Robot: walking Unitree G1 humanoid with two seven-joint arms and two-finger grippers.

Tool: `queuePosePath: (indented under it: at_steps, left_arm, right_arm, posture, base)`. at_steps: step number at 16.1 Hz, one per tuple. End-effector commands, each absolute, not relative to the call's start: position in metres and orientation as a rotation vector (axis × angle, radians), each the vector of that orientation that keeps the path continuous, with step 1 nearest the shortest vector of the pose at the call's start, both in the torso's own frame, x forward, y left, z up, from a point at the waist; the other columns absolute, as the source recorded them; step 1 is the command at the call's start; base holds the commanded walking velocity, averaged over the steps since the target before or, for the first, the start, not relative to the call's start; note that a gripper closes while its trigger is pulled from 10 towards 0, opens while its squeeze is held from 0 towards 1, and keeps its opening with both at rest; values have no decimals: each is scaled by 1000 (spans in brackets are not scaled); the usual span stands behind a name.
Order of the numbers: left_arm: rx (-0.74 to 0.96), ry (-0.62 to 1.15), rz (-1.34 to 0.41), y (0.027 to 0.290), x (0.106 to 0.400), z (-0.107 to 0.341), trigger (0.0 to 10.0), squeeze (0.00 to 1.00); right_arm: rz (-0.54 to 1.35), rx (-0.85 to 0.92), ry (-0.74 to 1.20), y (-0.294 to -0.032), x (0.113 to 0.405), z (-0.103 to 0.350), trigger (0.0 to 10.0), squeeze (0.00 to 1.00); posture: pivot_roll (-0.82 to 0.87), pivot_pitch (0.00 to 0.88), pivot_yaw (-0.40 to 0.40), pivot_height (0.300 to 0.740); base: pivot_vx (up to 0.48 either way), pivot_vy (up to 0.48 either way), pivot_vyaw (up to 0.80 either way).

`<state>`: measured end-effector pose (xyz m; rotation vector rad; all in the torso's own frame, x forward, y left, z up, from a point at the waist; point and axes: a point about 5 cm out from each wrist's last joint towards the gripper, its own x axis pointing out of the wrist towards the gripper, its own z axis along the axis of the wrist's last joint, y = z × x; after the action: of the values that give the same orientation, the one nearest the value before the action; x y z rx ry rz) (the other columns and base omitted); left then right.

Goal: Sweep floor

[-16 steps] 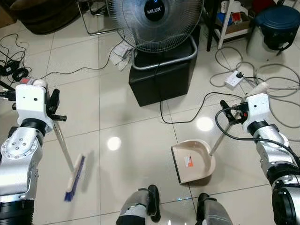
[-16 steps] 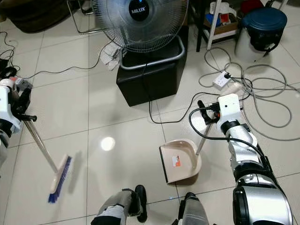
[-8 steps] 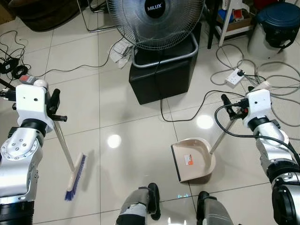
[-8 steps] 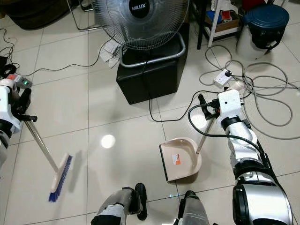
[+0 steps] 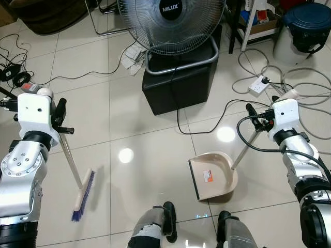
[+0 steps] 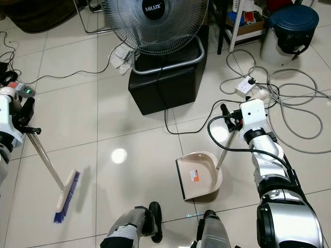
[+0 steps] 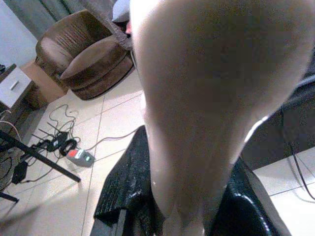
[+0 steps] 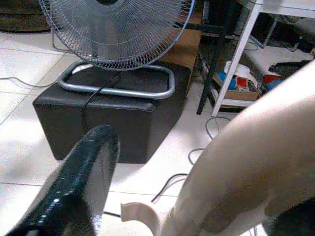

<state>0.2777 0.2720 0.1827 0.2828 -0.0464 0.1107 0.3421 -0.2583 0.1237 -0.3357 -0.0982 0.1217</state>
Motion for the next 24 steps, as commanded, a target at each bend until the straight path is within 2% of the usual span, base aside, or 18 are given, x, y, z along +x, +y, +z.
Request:
queuePosePath:
  at_steps: [1,19,24]
  left_arm:
    - [309,-50,125,277,273,187,10000,0]
    - [308,-43,123,276,274,184,10000,0]
    - [259,-63,129,263,286,172,10000,0]
  right_arm:
    - [137,-327,-94,-255,341,120,0,0]
    - [132,-297,-83,-257,339,116,0,0]
    - [-58,-160,-166,-263,339,123,0,0]
  posture:
    - [246,284,223,740]
    - [232,279,213,740]
    - [128,196,158,740]
  base:
    - [0,0,0]
    - [0,0,0]
    - [0,0,0]
